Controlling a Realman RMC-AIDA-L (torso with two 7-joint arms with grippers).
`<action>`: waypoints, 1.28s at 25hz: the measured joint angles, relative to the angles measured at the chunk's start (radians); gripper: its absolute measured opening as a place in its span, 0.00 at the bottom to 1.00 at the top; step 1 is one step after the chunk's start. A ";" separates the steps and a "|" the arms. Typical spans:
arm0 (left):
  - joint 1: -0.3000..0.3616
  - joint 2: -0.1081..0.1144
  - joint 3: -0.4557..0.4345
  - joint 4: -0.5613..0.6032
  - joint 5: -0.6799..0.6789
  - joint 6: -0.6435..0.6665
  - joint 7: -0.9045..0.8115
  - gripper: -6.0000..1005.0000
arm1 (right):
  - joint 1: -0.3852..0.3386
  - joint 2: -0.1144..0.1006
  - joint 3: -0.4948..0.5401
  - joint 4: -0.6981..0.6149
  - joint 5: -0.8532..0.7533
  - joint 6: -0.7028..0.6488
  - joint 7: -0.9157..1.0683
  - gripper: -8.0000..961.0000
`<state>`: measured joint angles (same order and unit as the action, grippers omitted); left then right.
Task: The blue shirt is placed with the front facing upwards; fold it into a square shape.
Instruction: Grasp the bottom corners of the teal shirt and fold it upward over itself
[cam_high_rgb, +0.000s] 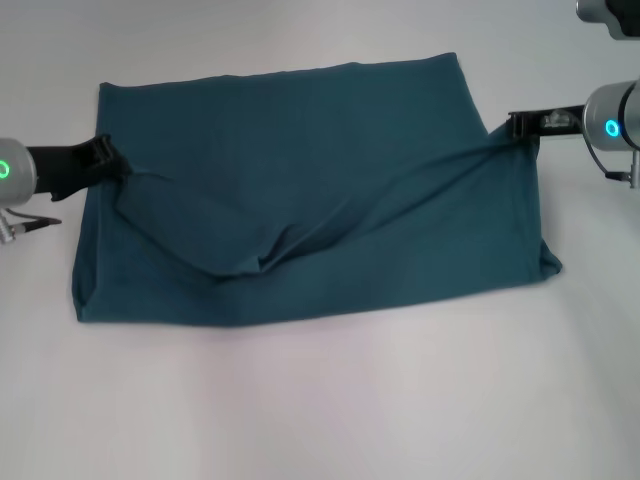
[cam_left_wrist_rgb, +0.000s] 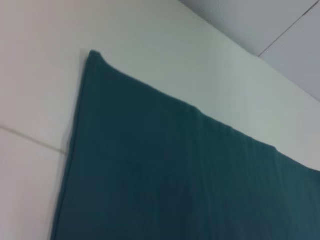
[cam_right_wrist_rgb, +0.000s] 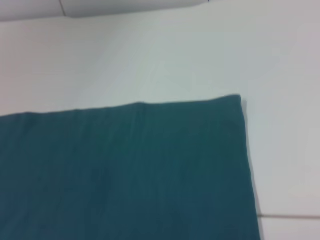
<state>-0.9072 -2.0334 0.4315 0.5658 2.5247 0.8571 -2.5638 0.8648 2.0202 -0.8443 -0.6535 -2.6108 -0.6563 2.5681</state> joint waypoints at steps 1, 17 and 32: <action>-0.002 0.000 0.006 0.000 -0.004 -0.007 0.000 0.02 | 0.005 -0.001 0.000 0.007 0.000 0.011 0.000 0.05; -0.048 0.000 0.119 -0.003 -0.021 -0.130 0.001 0.02 | 0.037 -0.033 0.006 0.082 0.000 0.124 -0.001 0.05; -0.041 -0.028 0.200 -0.045 -0.021 -0.298 -0.001 0.02 | 0.065 -0.024 -0.055 0.169 -0.002 0.276 -0.010 0.05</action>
<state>-0.9482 -2.0615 0.6318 0.5210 2.5039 0.5591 -2.5651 0.9302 1.9965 -0.8990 -0.4842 -2.6124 -0.3804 2.5586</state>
